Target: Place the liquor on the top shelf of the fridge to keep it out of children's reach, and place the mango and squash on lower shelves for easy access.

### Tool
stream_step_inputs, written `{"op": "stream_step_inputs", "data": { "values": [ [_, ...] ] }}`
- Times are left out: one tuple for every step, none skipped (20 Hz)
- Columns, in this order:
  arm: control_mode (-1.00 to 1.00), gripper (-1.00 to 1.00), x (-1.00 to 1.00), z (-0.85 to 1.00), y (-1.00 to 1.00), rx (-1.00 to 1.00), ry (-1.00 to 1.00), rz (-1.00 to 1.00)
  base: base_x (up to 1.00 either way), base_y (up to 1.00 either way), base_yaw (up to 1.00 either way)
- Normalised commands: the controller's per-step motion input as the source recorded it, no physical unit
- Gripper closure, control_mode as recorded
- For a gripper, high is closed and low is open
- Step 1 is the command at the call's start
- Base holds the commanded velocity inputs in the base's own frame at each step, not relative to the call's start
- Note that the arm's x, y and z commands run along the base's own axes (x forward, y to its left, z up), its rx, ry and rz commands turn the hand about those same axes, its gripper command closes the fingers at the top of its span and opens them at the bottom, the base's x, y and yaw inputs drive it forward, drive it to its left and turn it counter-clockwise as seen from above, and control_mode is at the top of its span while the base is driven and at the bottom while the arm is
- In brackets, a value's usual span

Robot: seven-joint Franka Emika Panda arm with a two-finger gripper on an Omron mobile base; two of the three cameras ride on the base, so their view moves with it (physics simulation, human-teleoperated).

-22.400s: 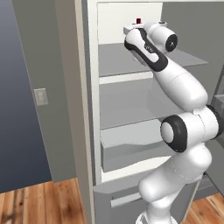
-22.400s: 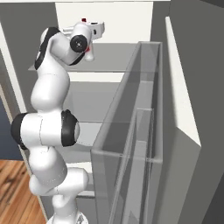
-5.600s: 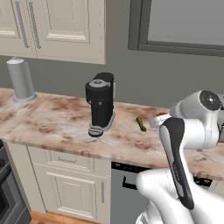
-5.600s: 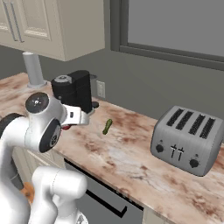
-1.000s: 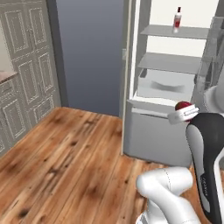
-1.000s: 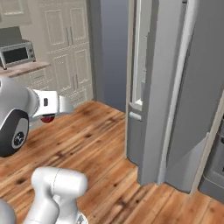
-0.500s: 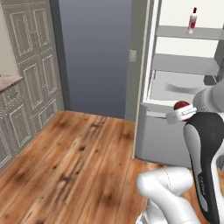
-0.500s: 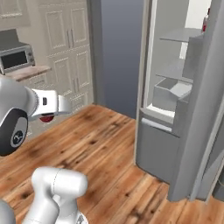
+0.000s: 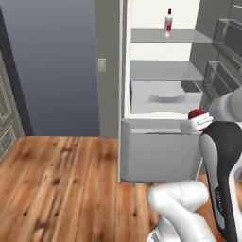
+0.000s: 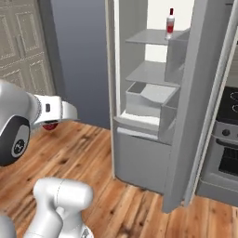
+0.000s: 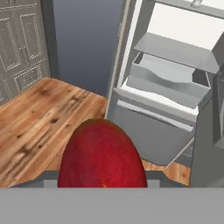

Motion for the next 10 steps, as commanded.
{"op": "stream_step_inputs", "data": {
  "values": [
    [1.00,1.00,0.00,0.00,0.00,0.00,0.00,0.00,0.82,0.03,-0.45],
    [1.00,1.00,0.00,0.00,0.00,0.00,0.00,0.00,0.83,0.00,-0.42],
    [1.00,1.00,0.00,0.00,0.00,0.00,0.00,0.00,0.82,0.00,-0.40],
    [1.00,1.00,0.00,0.00,0.00,0.00,0.00,0.00,0.81,0.00,-0.40],
    [1.00,1.00,0.00,0.00,0.00,0.00,0.00,0.00,0.80,0.00,-0.40],
    [1.00,1.00,0.00,0.00,0.00,0.00,0.00,0.00,0.79,0.00,-0.40],
    [1.00,1.00,0.00,0.00,0.00,0.00,0.00,0.00,0.79,0.00,-0.40],
    [1.00,1.00,0.00,0.00,0.00,0.00,0.00,0.00,0.78,0.00,-0.40],
    [1.00,1.00,0.00,0.00,0.00,0.00,0.00,0.00,0.74,0.00,-0.38],
    [1.00,1.00,0.00,0.00,0.00,0.00,0.00,0.00,0.71,0.00,-0.37]
  ]
}}
